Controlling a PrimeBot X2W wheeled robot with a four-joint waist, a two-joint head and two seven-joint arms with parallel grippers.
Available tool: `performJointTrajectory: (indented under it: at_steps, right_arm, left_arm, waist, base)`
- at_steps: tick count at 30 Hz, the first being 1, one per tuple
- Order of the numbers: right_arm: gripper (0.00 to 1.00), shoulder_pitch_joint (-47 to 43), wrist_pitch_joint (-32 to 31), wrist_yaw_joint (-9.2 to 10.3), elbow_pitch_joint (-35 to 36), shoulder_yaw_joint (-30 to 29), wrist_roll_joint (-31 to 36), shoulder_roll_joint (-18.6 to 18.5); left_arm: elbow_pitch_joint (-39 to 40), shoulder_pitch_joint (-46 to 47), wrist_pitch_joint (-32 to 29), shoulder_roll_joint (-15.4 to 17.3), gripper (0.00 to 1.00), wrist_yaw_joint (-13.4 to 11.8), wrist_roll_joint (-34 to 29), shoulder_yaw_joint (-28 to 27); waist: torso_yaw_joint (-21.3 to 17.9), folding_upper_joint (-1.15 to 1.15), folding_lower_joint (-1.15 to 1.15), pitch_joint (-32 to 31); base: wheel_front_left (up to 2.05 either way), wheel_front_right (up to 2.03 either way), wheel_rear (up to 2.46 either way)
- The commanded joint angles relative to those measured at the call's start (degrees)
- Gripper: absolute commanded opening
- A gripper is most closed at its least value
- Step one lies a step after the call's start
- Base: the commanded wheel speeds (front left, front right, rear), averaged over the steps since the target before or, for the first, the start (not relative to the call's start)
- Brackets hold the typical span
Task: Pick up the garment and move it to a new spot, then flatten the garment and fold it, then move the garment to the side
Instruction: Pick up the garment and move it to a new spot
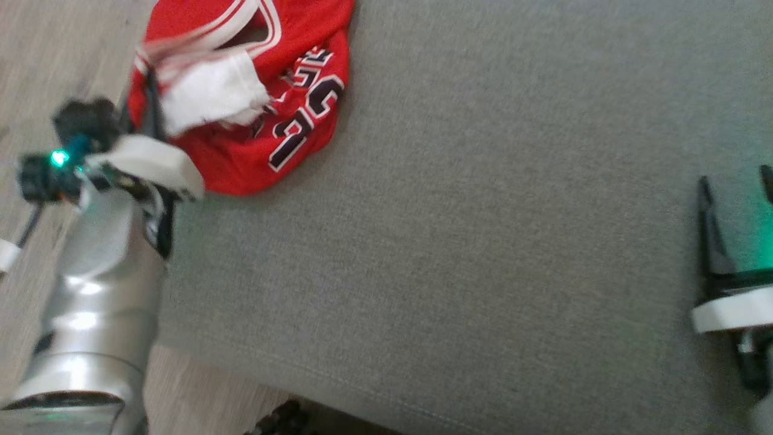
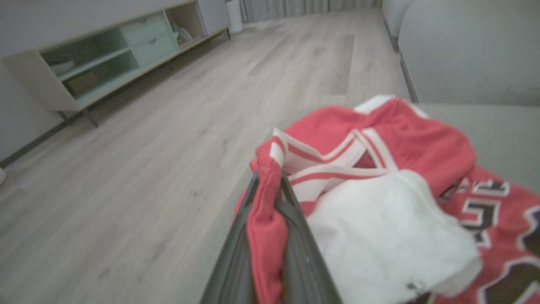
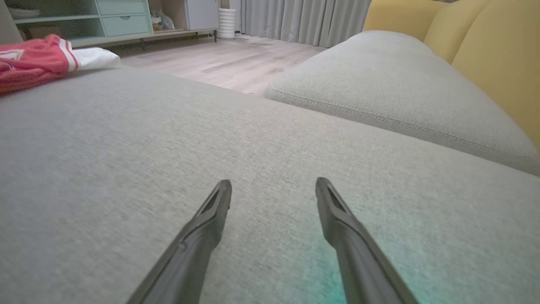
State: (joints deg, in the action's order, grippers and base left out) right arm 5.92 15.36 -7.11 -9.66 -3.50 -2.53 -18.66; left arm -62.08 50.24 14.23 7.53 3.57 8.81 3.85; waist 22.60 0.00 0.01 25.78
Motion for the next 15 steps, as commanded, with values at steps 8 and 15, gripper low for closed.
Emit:
performJointTrajectory:
  at_steps: [8,15]
  right_arm:
    - [1.0,-1.21,-0.37,-0.37,-3.02,3.48,-1.46,8.72]
    - [1.0,-3.98,-0.37,-0.37,-2.74,4.81,-2.12,13.48]
  left_arm:
    - [22.67,4.07,0.75,5.98,0.0,2.66,-3.02,3.2]
    - [32.92,10.77,-1.78,5.56,0.0,3.73,-2.19,8.92]
  waist:
    - [-7.9,0.0,-0.01,-16.45]
    - [-18.42,0.0,-0.01,-25.34]
  base:
    - [0.0,0.0,0.0]
    - [0.0,0.0,0.0]
